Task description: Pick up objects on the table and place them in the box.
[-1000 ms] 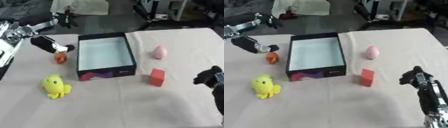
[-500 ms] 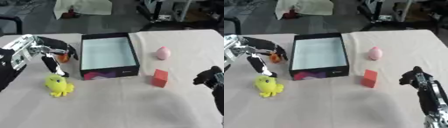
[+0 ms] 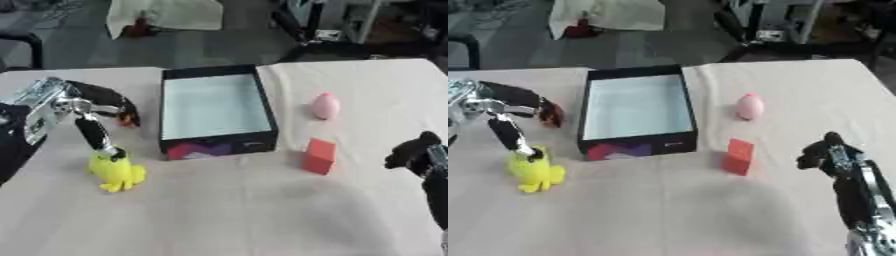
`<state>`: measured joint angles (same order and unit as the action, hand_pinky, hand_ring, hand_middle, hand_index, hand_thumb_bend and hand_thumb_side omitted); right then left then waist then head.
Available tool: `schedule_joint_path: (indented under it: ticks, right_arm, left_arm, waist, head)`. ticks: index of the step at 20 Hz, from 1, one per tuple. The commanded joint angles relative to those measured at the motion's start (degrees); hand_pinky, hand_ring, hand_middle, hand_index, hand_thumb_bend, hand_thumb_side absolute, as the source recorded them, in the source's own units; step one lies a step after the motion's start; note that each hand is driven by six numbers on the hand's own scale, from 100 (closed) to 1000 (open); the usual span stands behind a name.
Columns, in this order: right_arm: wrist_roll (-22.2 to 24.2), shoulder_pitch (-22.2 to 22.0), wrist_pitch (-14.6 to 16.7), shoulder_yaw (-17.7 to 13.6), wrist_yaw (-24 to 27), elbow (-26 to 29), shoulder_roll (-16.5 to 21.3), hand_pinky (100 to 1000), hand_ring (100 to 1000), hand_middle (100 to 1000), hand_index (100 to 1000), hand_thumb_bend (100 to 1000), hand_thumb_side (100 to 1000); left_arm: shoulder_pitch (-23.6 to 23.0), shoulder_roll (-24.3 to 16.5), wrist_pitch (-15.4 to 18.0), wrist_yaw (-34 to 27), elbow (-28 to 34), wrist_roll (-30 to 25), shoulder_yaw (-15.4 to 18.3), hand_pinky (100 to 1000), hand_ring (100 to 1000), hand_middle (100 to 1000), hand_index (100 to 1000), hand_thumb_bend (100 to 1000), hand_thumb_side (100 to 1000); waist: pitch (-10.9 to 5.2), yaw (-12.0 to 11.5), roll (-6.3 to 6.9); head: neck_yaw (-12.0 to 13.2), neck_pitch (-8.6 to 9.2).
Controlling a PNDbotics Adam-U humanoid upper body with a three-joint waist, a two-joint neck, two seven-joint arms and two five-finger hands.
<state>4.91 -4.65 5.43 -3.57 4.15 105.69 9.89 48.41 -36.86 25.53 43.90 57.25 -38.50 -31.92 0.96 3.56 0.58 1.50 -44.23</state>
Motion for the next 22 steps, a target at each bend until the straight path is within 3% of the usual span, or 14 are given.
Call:
schedule_joint_path:
  ticks: [1,7,14,19,22]
  right_arm:
    - [-0.24,0.10,0.03,-0.50,-0.39,0.57,0.66,526,526,498,413,100,783]
    - [-0.39,-0.01,0.06,-0.69,-0.48,0.61,0.87,526,526,498,414,100,779]
    - [-0.57,-0.19,0.03,-0.85,-0.69,0.54,1.19,526,526,498,414,100,780]
    - [-0.37,-0.14,0.01,-0.74,-0.64,0.53,1.31,528,527,499,415,100,778]
    - [-0.29,-0.11,0.00,-0.71,-0.60,0.52,1.25,528,527,499,415,100,779]
  left_arm:
    - [0.88,-3.00,14.16,-0.69,-0.07,-13.46,1.67,780,759,777,852,413,459]
    - [-0.01,-6.33,12.00,-5.21,2.96,-13.47,3.25,776,753,765,846,364,458]
    - [-1.93,-9.98,9.80,-11.15,6.17,-13.47,0.76,771,751,765,847,368,514]
    - [-2.82,-9.93,8.91,-11.97,6.74,-13.47,-1.68,775,759,781,862,379,532]
    - [-3.35,-8.76,8.80,-11.35,5.67,-13.47,-1.96,771,755,782,865,315,506]
  waist:
    - [-1.13,-0.11,-0.46]
    - [-1.30,-0.33,-0.26]
    - [-1.51,-0.75,0.15]
    - [-1.59,-0.63,0.14]
    - [-1.54,-0.55,0.06]
  head:
    - [-0.24,0.11]
    - [-0.65,0.11]
    - [-1.06,0.11]
    - [-0.93,0.11]
    - [-0.90,0.11]
